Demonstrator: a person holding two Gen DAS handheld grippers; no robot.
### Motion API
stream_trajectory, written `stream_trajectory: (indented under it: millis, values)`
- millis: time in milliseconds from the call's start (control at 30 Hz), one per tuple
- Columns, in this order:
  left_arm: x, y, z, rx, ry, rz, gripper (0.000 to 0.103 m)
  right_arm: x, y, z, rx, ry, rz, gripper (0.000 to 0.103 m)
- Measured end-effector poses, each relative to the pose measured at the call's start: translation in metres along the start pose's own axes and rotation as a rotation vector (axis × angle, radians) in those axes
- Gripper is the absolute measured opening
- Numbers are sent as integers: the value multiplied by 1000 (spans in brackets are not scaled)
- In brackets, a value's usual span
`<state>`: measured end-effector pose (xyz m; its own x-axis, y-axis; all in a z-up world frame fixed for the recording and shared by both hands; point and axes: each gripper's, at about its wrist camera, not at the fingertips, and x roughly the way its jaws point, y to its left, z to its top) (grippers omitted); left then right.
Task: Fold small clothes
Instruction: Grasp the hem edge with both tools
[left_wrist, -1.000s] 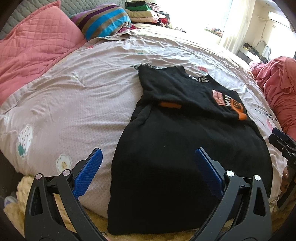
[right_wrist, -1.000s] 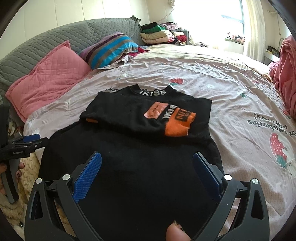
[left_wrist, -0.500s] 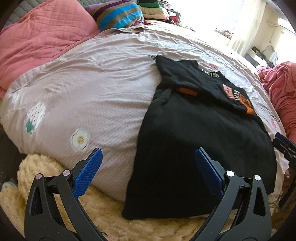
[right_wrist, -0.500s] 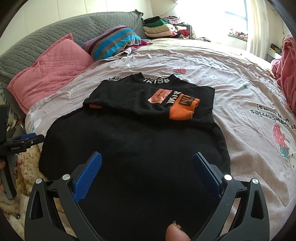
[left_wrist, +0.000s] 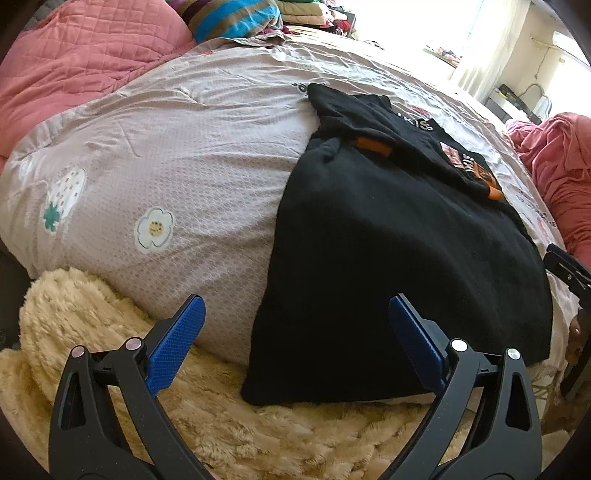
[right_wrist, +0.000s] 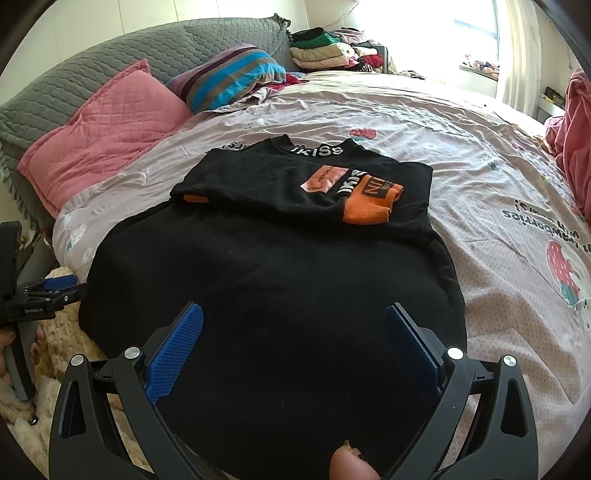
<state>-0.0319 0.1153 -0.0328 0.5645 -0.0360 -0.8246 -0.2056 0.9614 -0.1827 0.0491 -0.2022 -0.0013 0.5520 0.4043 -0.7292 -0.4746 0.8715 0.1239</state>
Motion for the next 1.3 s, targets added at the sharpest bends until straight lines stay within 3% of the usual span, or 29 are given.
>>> stream_trajectory:
  millis: [133,267,367,700,967,1233,1300]
  values:
    - [0,2,-5,-16,10,-50,82,-3,-3,-5,2,8,-7,98]
    - [2,4,-11,-28,27,-81,62,-4,-9,-11,16,17,-14,98]
    - [5,5,-13,-34,43,-99,53,-5,-12,-14,20,22,-20,98]
    - [15,14,-16,-71,68,-135,49,-12,-24,-28,26,64,-36,98]
    - [15,7,-16,-30,70,-79,30,-25,-41,-50,54,152,-25,98]
    - [14,11,-17,-36,67,-92,30,-42,-58,-79,70,264,-33,97]
    - [15,11,-17,-40,67,-96,30,-44,-59,-84,76,282,-14,85]
